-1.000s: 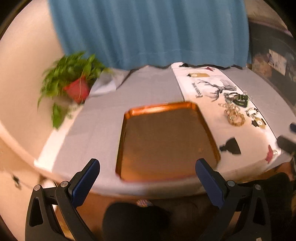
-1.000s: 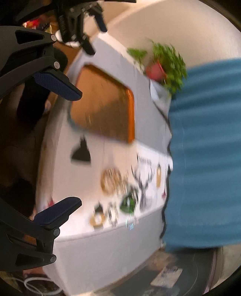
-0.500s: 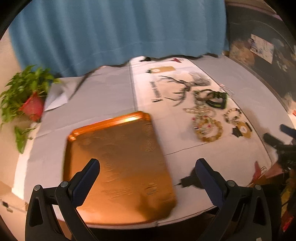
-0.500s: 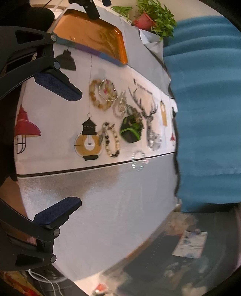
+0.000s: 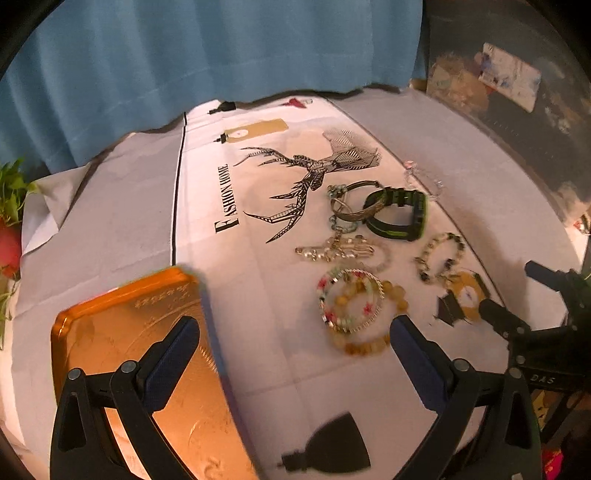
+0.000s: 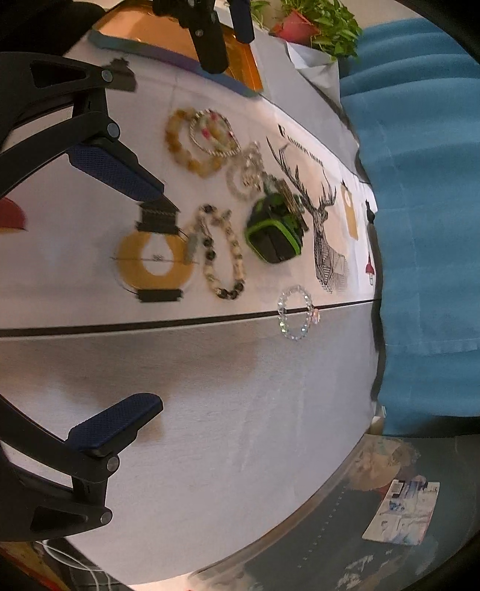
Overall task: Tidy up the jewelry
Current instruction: 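Move both tools over the bracelets on the printed runner, then grasp the gold chain bracelet with the left tool while the right tool grasps the black-and-white bead bracelet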
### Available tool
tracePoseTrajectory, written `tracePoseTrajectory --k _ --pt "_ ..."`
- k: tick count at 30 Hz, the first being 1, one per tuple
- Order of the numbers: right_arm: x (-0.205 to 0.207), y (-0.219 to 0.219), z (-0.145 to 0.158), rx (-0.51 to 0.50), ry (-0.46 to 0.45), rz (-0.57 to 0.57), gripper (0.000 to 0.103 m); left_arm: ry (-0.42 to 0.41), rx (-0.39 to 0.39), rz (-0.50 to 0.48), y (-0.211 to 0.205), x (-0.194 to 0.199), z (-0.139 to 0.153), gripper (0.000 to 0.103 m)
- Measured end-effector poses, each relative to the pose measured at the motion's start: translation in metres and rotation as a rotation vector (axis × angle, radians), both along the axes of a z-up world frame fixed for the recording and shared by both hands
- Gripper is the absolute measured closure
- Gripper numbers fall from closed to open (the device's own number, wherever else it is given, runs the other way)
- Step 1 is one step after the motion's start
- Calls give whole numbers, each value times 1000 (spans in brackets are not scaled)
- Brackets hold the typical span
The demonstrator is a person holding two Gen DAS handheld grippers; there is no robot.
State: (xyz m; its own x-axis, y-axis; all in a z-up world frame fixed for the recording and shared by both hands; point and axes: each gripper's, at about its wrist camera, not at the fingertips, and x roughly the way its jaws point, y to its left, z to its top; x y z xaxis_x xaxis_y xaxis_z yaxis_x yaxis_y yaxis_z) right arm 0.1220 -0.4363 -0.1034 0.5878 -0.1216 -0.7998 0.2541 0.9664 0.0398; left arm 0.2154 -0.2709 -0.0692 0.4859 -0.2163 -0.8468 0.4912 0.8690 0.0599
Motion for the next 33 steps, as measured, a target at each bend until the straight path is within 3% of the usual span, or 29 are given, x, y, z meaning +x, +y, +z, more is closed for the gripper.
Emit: tracePoseTrajectory --k 6,14,22,26,32,33 --pt "23 -11 -8 -3 5 -4 0 39 15 -68 -16 8 -18 0" --pt "45 -20 -16 1 9 -10 0 95 -21 -53 -9 27 -30 5" --pt "62 -20 -24 -10 19 10 0 183 -81 -31 1 40 -40 33" --pt "66 -22 -31 -3 33 9 0 201 -91 -38 -1 40 -44 38" --pt "73 -20 -32 -26 44 25 0 205 -102 -54 -4 42 -46 60" --pt "74 -19 -33 -28 45 24 0 216 -118 -57 -4 43 -45 70"
